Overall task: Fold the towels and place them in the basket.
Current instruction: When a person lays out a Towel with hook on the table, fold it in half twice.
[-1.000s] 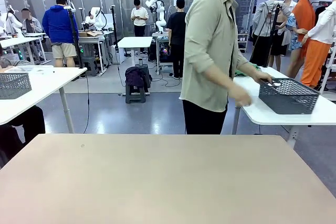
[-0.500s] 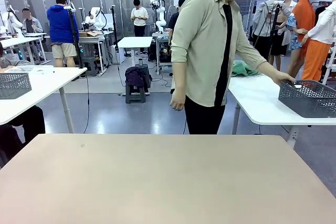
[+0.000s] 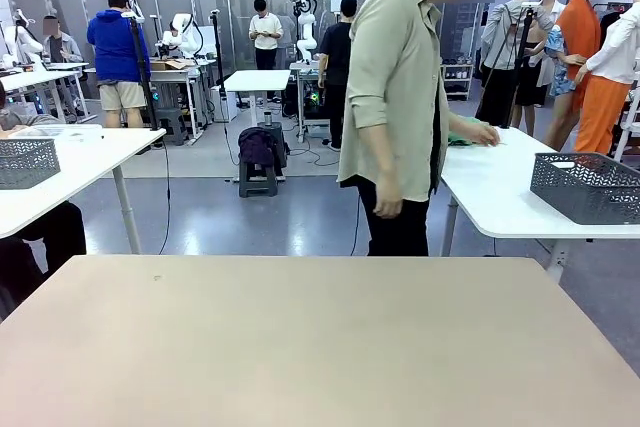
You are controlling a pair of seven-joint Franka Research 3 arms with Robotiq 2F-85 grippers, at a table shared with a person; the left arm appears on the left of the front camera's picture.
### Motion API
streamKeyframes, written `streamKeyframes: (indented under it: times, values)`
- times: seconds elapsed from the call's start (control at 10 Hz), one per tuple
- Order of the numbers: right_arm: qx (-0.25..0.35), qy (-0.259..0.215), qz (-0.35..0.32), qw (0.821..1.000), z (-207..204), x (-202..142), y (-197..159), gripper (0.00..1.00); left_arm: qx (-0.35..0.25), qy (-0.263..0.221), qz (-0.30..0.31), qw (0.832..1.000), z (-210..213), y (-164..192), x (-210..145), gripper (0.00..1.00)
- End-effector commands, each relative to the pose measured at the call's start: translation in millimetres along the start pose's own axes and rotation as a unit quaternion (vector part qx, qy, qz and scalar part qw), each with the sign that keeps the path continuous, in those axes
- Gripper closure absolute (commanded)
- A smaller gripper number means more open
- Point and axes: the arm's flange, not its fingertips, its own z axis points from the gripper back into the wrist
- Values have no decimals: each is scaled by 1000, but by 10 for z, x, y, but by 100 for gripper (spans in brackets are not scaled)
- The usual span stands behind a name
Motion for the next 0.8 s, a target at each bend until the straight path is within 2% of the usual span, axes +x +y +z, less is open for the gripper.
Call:
streamKeyframes:
  times: [0.0,0.7]
  values:
    - [0,-1,0,1000,10,-8,1,0,0,-1,-2,1000,8,-8,-1,0]
    - [0,-1,0,1000,10,-8,1,0,0,-1,-2,1000,8,-8,-1,0]
